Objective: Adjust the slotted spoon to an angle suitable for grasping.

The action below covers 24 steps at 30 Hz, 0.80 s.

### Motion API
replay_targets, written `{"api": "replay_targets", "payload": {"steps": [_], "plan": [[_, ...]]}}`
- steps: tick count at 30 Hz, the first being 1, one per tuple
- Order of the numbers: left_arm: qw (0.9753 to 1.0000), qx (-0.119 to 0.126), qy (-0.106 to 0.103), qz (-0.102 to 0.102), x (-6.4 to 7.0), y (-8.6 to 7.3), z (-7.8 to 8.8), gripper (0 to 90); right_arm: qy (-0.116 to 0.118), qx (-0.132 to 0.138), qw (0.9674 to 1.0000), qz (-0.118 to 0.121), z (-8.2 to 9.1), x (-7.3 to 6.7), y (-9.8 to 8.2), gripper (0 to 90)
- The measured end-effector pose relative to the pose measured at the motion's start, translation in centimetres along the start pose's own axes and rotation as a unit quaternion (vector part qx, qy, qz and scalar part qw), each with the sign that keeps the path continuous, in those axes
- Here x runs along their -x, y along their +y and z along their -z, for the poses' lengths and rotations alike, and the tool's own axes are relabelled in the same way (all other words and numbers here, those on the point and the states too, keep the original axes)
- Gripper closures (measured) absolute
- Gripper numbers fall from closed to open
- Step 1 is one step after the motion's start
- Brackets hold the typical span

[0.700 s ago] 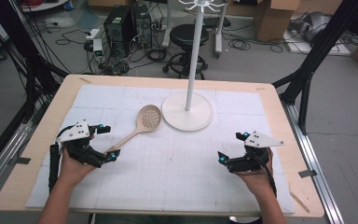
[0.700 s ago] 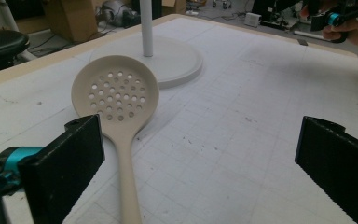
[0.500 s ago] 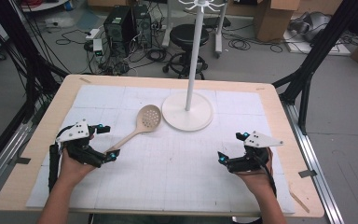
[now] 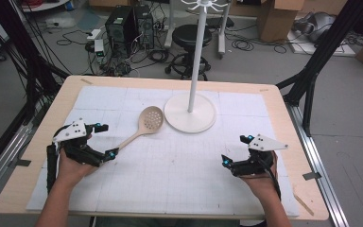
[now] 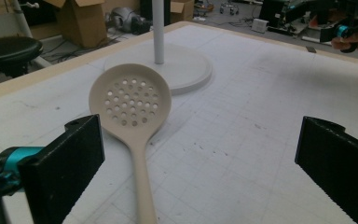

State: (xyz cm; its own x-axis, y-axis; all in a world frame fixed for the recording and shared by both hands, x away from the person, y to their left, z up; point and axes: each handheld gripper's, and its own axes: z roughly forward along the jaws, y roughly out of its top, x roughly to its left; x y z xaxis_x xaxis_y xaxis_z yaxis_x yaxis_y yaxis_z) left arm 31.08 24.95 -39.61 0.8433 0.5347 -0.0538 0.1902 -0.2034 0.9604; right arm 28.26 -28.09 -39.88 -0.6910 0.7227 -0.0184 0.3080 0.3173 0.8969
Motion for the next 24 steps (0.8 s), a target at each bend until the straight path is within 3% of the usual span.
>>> {"api": "replay_targets", "payload": {"steps": [9,12,16,18,19,20,24], "plan": [[1.0000,-0.006,0.007,0.000,-0.6,0.5,0.1,1.8,-0.001,-0.003,1.0000,0.002,0.0,-0.1,-0.1,0.5],[0.9994,-0.029,0.014,0.011,-1.2,0.2,-0.8,1.8,-0.001,-0.005,1.0000,0.001,0.2,-0.1,-0.2,0.5],[0.9986,-0.050,0.017,0.010,-1.4,0.1,-1.7,1.8,-0.003,-0.008,1.0000,0.001,0.3,-0.1,-0.4,0.5],[0.9969,-0.073,0.024,0.014,-1.8,-0.4,-2.6,1.8,-0.002,-0.008,1.0000,0.002,0.4,0.0,-0.4,0.5],[0.9969,-0.073,0.024,0.014,-1.8,-0.4,-2.6,1.8,-0.002,-0.008,1.0000,0.002,0.4,0.0,-0.4,0.5],[0.9947,-0.094,0.035,0.021,-2.2,-0.9,-3.1,1.8,-0.003,-0.007,1.0000,0.001,0.5,0.0,-0.5,0.5],[0.9894,-0.130,0.052,0.040,-3.0,-1.5,-3.6,1.9,-0.004,-0.007,1.0000,0.001,0.6,0.0,-0.5,0.5]]}}
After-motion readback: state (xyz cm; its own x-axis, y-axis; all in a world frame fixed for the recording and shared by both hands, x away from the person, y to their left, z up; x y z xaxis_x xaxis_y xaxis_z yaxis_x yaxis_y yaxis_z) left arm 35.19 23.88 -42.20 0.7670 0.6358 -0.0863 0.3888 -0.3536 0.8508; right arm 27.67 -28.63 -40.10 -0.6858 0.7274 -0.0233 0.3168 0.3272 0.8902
